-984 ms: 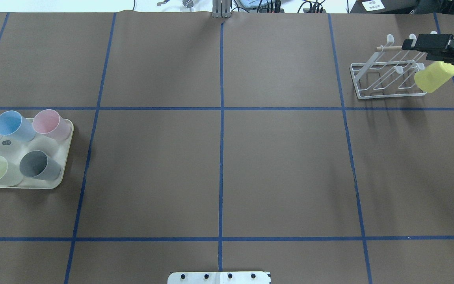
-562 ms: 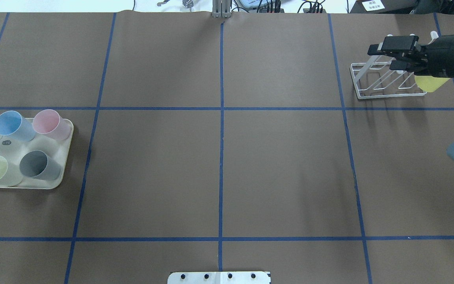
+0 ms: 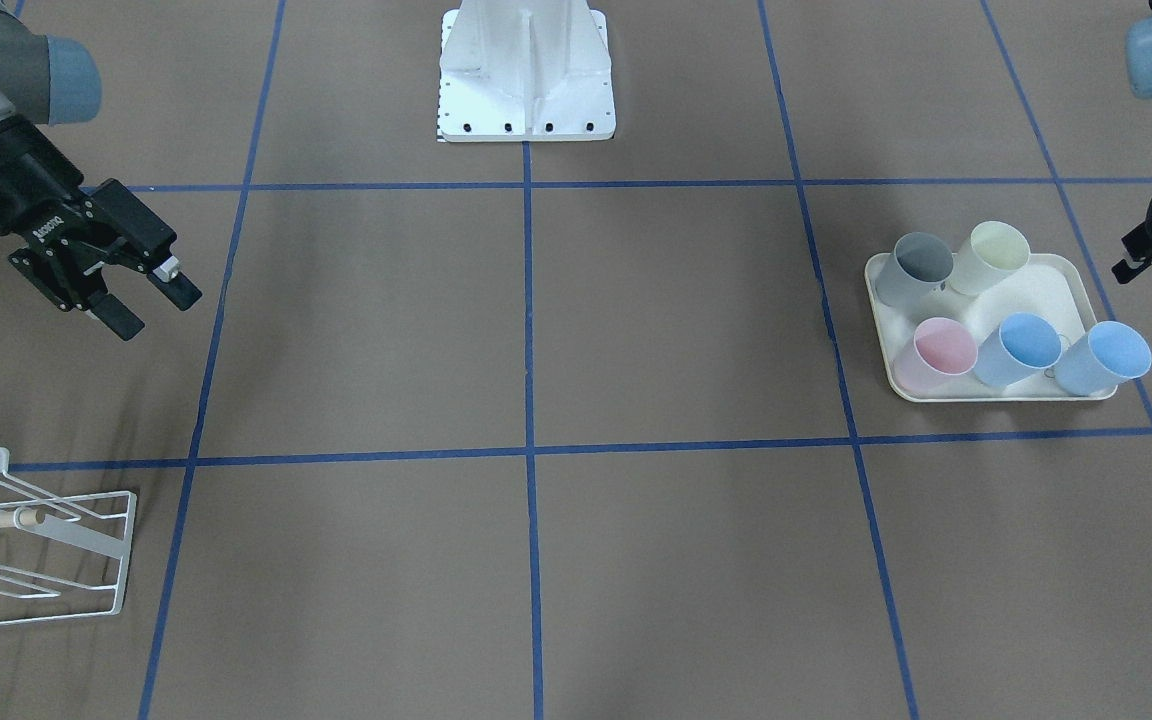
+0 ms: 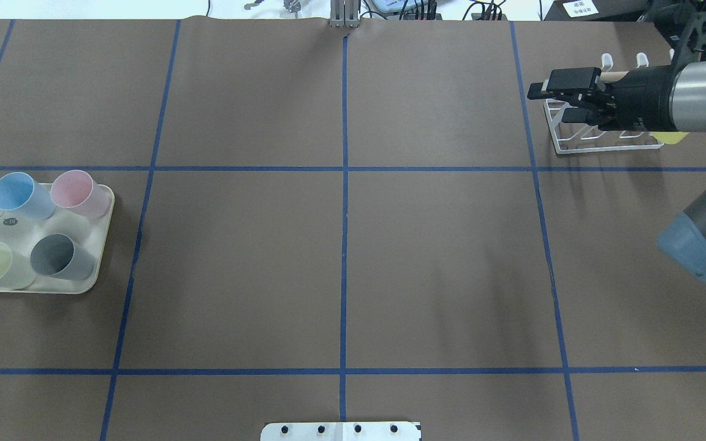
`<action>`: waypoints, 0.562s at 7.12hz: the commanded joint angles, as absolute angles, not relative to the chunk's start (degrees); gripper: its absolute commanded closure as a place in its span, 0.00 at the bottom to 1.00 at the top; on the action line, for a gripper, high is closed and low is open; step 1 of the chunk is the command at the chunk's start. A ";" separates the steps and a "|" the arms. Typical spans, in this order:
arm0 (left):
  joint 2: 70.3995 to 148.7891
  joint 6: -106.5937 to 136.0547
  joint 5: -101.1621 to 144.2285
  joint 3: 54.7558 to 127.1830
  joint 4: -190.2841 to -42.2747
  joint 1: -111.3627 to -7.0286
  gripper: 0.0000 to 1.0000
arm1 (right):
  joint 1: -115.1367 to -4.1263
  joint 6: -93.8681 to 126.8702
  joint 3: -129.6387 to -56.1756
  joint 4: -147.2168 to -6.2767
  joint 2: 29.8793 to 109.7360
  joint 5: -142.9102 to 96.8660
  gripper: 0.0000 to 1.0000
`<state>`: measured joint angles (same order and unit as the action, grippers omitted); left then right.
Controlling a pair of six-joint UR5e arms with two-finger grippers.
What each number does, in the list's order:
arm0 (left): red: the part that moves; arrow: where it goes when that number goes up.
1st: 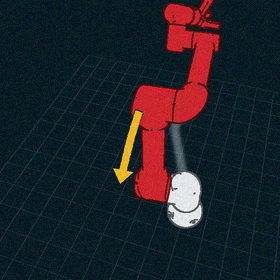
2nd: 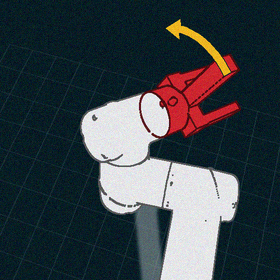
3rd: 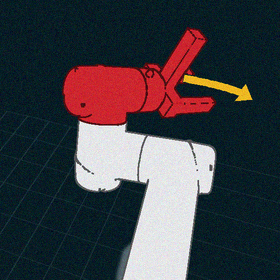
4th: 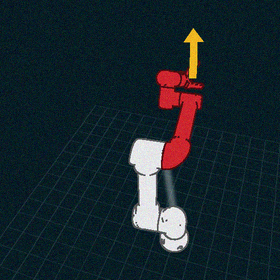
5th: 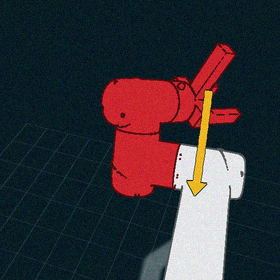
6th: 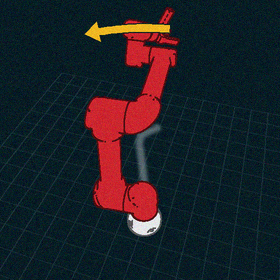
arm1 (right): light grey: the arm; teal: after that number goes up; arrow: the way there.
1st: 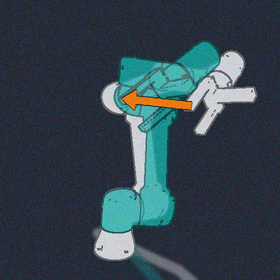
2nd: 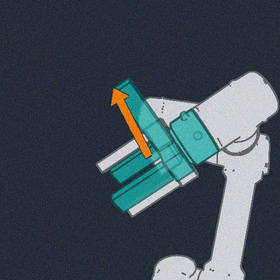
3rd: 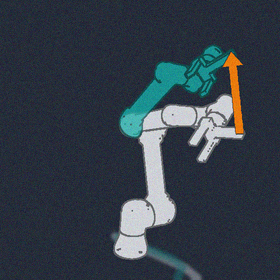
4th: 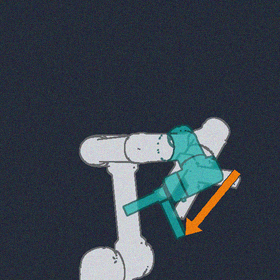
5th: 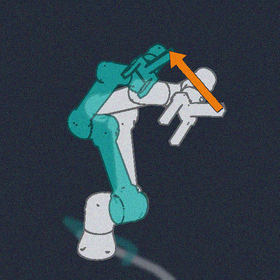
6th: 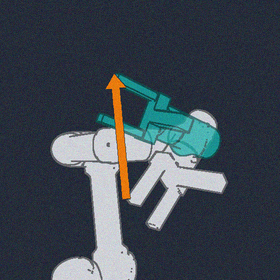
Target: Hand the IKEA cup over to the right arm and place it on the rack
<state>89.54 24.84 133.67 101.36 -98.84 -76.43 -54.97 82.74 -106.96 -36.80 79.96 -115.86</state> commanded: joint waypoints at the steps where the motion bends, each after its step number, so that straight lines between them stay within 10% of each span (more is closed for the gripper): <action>1: 91.92 19.52 134.03 94.51 -100.01 -77.69 0.00 | -53.01 85.50 -106.09 -36.83 77.36 -115.05 0.01; 4: 93.86 19.60 134.03 83.87 -110.47 -77.70 0.00 | -48.96 87.28 -105.21 -36.83 75.15 -110.57 0.01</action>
<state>92.93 19.82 134.03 87.30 -107.70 -77.66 -50.20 86.98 -105.47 -36.82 75.93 -111.82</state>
